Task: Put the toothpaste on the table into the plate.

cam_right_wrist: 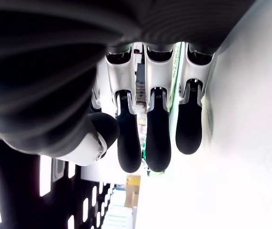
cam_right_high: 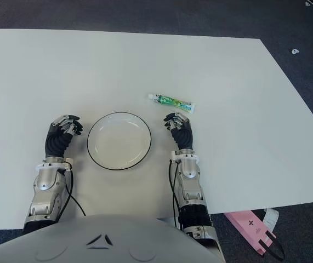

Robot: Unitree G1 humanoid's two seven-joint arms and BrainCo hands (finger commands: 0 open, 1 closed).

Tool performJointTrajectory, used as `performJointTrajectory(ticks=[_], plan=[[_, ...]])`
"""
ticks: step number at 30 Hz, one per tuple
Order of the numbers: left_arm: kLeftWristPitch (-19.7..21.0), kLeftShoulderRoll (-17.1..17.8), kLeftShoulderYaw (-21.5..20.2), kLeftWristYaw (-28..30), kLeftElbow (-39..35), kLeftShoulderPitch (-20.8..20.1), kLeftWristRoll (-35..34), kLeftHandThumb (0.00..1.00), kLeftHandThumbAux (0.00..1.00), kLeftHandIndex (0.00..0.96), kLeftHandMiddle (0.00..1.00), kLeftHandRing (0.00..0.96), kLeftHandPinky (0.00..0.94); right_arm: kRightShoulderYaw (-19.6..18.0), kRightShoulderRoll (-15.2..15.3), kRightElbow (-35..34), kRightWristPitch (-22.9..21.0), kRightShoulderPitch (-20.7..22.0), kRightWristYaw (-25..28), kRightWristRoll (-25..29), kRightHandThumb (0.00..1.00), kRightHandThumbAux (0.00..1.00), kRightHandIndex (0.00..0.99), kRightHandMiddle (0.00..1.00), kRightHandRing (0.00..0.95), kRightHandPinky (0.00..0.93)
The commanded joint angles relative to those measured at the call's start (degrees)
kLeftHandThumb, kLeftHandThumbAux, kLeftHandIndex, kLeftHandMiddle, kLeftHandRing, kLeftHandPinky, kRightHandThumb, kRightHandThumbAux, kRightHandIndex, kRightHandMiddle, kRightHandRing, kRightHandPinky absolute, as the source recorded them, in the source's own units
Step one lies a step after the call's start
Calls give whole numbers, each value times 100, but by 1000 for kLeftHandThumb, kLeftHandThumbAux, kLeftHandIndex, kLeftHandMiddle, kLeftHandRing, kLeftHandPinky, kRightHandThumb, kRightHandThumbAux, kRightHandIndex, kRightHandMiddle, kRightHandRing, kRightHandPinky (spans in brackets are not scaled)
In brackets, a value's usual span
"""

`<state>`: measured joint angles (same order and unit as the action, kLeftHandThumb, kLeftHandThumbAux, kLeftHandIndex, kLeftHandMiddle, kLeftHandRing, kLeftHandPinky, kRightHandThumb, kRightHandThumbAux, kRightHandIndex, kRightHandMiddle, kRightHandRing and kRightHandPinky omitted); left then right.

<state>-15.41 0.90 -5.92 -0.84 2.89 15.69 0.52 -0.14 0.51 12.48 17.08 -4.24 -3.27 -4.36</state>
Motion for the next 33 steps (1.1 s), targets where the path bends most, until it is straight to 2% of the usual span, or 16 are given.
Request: performJointTrajectory(ticks=[1,24,33], plan=[[190,-72,-7,-50,224,221,-52,708,716,435,578,568,567,-4,3,150,-259,-221,11,14,709,729,430,512,522,524],[88,-123,-25,-54,289,226,-59,710,715,436,602,580,573,19,127,7,62,-146,-63,-195,708,730,432,515,532,542],[-5,-125,-31,-44,361,207,-66,710,715,436,595,578,575,-11,568,-71,360,88,-91,-639,701,732,430,513,518,493]])
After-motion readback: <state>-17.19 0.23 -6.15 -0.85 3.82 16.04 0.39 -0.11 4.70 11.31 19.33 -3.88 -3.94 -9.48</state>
